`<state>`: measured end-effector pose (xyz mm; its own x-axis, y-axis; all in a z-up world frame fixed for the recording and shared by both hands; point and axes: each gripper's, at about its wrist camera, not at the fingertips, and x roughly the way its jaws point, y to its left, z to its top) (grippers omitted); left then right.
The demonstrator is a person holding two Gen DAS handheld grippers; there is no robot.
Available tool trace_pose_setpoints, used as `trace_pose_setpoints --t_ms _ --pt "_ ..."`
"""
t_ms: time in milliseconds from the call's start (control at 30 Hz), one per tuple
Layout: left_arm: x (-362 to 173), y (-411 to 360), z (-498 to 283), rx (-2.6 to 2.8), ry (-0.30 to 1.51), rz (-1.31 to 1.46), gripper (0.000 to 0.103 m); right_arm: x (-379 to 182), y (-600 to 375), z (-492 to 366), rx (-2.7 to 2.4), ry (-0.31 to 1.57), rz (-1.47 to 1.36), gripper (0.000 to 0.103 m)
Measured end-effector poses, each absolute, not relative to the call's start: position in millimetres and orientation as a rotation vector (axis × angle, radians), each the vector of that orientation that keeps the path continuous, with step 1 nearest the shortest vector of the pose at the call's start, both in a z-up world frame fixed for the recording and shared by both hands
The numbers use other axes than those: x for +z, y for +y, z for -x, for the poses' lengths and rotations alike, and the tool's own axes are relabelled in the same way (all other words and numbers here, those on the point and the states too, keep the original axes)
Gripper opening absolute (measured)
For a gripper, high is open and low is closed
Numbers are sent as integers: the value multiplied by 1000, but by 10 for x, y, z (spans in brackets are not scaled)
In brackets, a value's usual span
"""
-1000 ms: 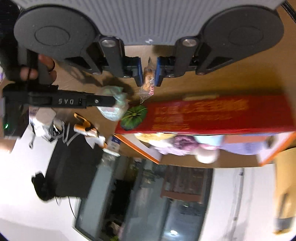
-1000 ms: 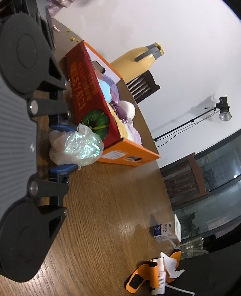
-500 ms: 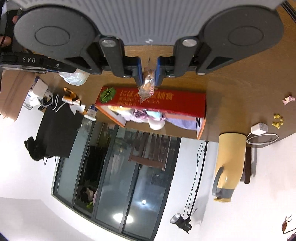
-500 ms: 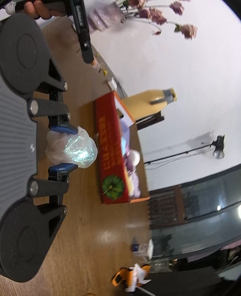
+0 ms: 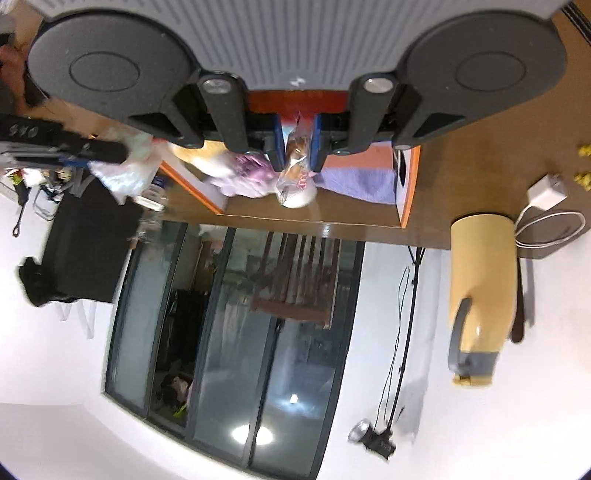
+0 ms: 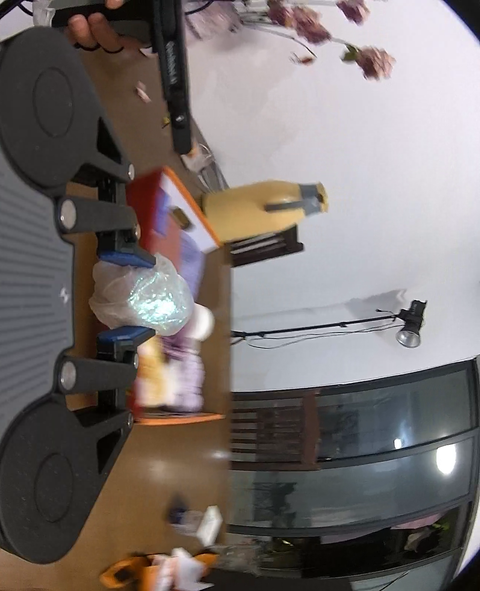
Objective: Organize soft objects
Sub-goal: 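Carry the snack and the clear bag over the box and lower them in, then open both grippers and withdraw them from the box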
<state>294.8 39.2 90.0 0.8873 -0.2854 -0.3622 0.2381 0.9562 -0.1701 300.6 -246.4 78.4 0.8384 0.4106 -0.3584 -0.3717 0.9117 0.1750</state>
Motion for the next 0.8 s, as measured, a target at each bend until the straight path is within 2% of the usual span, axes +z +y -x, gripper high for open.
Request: trace_pose_setpoints --t_ms 133,333,600,667,733,767,800 --pt "876 299 -3729 -272 459 63 15 864 -2480 -3843 359 444 -75 32" --pt "724 186 -4750 -236 620 59 15 645 -2131 -4944 260 595 158 32" --pt "372 -7 -5345 -281 843 -20 16 347 -2080 -5536 389 830 27 31" --pt "352 -8 -5381 -297 885 -9 22 316 -2124 -5596 417 878 -9 32" --pt "384 10 -5412 -279 870 -3 44 293 -2131 -5599 425 893 -24 39" --pt "415 36 -5407 -287 862 18 47 313 -2139 -5589 423 895 -25 41" --pt "447 59 -5387 -288 859 28 50 334 -2174 -5503 426 894 -27 49"
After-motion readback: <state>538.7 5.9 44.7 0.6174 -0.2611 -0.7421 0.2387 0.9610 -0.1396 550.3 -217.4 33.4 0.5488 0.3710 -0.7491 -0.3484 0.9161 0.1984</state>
